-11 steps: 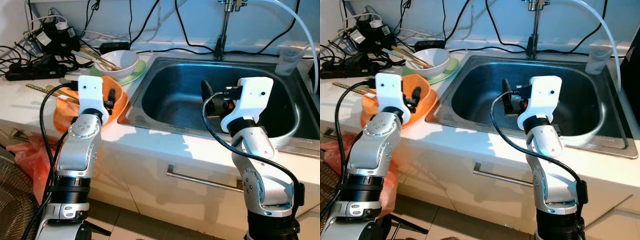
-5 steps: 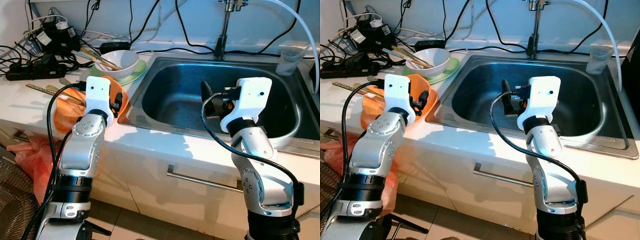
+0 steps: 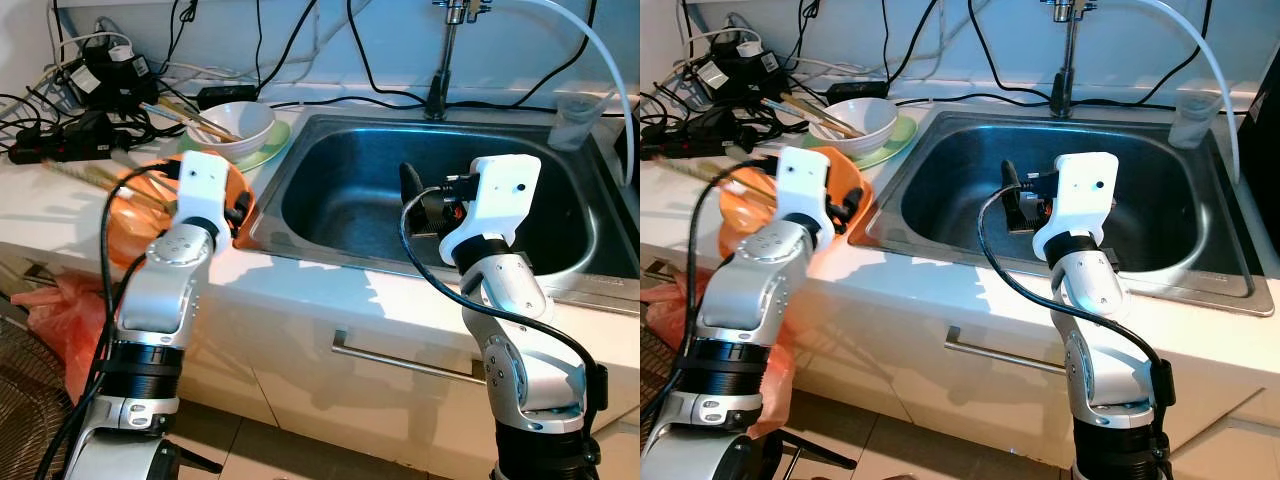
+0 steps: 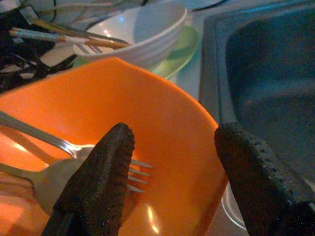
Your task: Kitchen organization
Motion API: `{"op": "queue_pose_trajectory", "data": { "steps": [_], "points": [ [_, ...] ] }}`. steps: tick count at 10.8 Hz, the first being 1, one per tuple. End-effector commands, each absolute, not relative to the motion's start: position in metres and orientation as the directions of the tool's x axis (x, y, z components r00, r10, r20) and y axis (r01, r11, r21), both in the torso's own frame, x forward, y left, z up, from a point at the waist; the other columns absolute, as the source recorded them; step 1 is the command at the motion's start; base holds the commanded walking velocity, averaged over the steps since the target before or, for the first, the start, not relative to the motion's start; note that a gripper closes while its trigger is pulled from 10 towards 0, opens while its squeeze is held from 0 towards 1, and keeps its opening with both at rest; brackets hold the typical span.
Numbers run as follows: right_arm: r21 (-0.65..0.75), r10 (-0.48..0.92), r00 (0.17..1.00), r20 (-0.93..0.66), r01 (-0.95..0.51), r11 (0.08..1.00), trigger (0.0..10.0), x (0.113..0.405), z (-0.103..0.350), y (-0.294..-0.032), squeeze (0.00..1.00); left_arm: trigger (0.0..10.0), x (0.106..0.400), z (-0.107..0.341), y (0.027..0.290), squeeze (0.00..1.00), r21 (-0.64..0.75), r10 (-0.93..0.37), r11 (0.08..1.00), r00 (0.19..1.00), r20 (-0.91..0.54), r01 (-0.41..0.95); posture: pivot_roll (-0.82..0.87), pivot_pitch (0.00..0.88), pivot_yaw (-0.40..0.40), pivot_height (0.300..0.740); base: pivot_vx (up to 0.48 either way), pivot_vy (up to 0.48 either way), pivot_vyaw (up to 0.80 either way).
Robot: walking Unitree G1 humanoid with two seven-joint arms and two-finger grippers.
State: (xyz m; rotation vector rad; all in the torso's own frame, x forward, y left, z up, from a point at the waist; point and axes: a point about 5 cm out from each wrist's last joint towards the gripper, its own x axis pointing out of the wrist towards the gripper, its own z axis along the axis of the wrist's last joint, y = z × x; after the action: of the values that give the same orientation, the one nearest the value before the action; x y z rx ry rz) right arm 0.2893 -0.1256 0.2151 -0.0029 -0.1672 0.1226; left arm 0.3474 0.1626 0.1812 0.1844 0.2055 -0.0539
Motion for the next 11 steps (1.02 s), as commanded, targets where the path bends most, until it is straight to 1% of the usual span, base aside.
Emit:
{"op": "queue_pose_trajectory", "data": {
  "steps": [1, 3, 8, 11],
  "points": [
    [-0.017, 0.134, 0.978, 0.162, -0.133, 0.991, 10.0, 0.291, 0.215, -0.122, 0.00, 10.0, 0.347, 0.169, 0.166, 0.00, 0.200, -0.006, 0.978, 0.958, -0.286, 0.066, -0.01, 0.000, 0.116, 0.740, 0.000, 0.000, 0.00],
    [-0.020, 0.132, 0.978, 0.163, -0.130, 0.991, 10.0, 0.290, 0.215, -0.123, 0.00, 10.0, 0.348, 0.167, 0.166, 0.00, 0.187, 0.005, 0.981, 0.954, -0.300, 0.054, -0.01, 0.000, 0.116, 0.740, 0.000, 0.000, 0.00],
    [-0.029, 0.128, 0.977, 0.173, -0.124, 0.992, 10.0, 0.291, 0.216, -0.124, 0.00, 10.0, 0.353, 0.183, 0.179, 0.00, 0.196, 0.067, 0.980, 0.973, -0.219, -0.023, -0.01, 0.000, 0.109, 0.740, 0.000, 0.000, 0.00],
    [-0.038, 0.123, 0.976, 0.178, -0.119, 0.992, 10.0, 0.290, 0.217, -0.125, 0.00, 10.0, 0.359, 0.192, 0.183, 0.00, 0.198, 0.080, 0.979, 0.979, -0.188, -0.042, -0.01, 0.000, 0.109, 0.740, 0.000, 0.000, 0.00]
  ]
}}
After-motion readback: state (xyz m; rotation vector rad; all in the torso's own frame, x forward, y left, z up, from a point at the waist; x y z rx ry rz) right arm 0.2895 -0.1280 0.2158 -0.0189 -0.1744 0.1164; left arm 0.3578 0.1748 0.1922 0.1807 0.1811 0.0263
